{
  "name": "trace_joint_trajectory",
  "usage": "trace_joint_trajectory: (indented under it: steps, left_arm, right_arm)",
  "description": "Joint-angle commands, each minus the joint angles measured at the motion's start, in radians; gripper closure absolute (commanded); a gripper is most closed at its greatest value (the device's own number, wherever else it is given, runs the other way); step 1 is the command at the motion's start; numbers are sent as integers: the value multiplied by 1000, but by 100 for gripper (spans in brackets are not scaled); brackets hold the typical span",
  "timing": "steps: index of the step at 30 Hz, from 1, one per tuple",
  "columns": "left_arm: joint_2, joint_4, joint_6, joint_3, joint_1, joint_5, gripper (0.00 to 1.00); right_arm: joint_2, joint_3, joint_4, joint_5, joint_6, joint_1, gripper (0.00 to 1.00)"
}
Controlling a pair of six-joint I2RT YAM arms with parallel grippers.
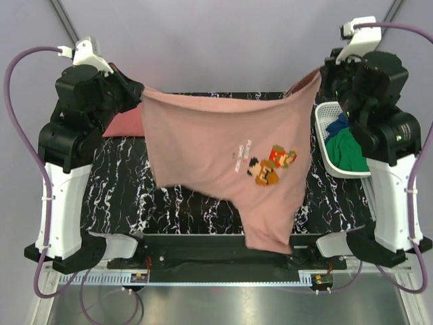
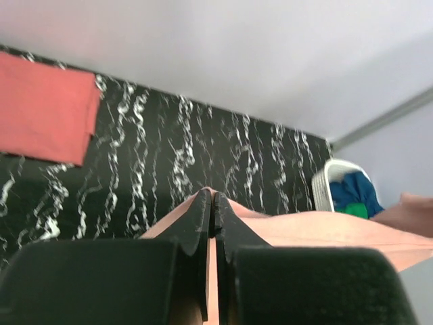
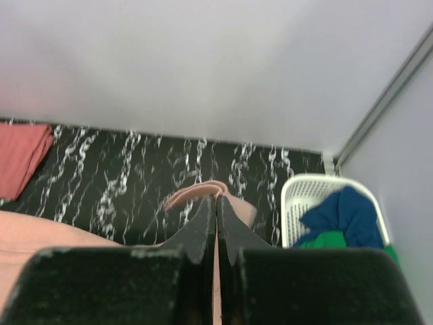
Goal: Fold and stack the t-shirts
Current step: Flatten the tshirt out
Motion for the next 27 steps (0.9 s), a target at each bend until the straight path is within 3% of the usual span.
trace_joint_trajectory:
  steps: [1, 5, 9, 18, 21, 27]
  left_arm:
    - [-10, 146, 56, 104, 7, -114, 100]
    - [-8, 176, 64, 146, 7, -97, 100]
    - [-77, 177, 41, 114, 7, -53, 100]
    - [-352, 184, -16, -116, 7, 133, 100]
    - [-404, 120, -31, -106, 7, 162, 100]
    - [-445, 56, -43, -29, 10, 286, 100]
  right_arm:
    - [56, 207, 187, 52, -88, -3, 100]
    - [61, 249, 248, 37, -107, -2, 100]
    - [-60, 191, 273, 42, -73, -3, 100]
    - [-312, 110, 12, -64, 109, -3, 100]
    - [-330, 238, -130, -60, 131, -3, 100]
    - [-416, 278, -175, -70, 188, -5, 100]
